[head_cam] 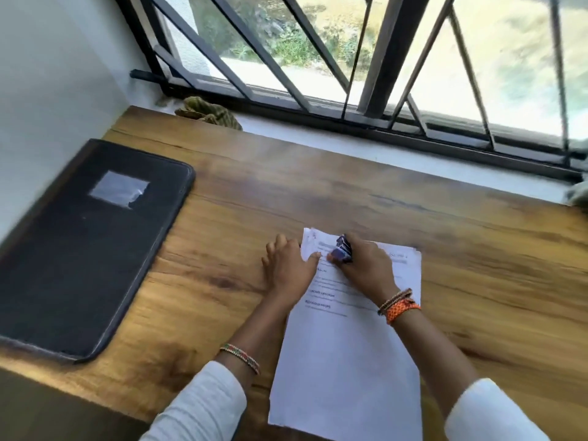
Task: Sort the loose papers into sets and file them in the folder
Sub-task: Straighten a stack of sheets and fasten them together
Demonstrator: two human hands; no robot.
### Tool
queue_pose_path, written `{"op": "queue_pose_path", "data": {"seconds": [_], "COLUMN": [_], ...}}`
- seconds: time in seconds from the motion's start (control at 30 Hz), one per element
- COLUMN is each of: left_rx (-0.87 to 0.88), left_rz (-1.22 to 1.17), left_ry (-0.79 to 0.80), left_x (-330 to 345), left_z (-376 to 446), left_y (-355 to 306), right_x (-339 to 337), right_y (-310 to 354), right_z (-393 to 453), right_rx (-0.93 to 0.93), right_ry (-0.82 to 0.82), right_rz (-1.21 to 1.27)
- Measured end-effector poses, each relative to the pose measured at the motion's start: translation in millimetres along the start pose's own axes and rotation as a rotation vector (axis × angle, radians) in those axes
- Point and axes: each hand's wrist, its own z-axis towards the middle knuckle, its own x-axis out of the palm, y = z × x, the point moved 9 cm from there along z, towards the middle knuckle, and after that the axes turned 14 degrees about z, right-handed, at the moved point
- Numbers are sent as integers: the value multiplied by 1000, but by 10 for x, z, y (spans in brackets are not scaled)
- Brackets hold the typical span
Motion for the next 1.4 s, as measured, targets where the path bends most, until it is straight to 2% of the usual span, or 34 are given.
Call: {"op": "queue_pose_path", "data": {"seconds": [0.1,0.23,0.33,0.43,0.53,0.7,0.87,1.2,1.4], "left_rx": [28,37,-5,-10,37,151,233,269,227], "left_rz": [-192,-526,-594,-629,-683,-759,-780,-810,-869], "left_ry": [-51,-86,-99,-105,-90,-136,-210,-232,-137], "left_x": [52,16,18,85,124,37,-76,-45,18], "left_z": [-43,-110,-70,-46,-95,-161,-195,-209,-139], "left_y": [-63,-87,-40,22,7,-75,-120,-89,-114], "right_x": [5,40,29,-67,-164,-231,-305,-310,-258], "right_y": [19,-36,-45,50,127,359,639,752,712], "right_z": [-4,40,44,41,50,102,170,209,214], "right_rx": [-66,-19,50,-2,-83,-262,-469,-529,-462], "right_ry": [21,116,176,202,185,192,208,256,338], "right_rz": [-21,42,253,412,301,-174,-426,-498,-458]}}
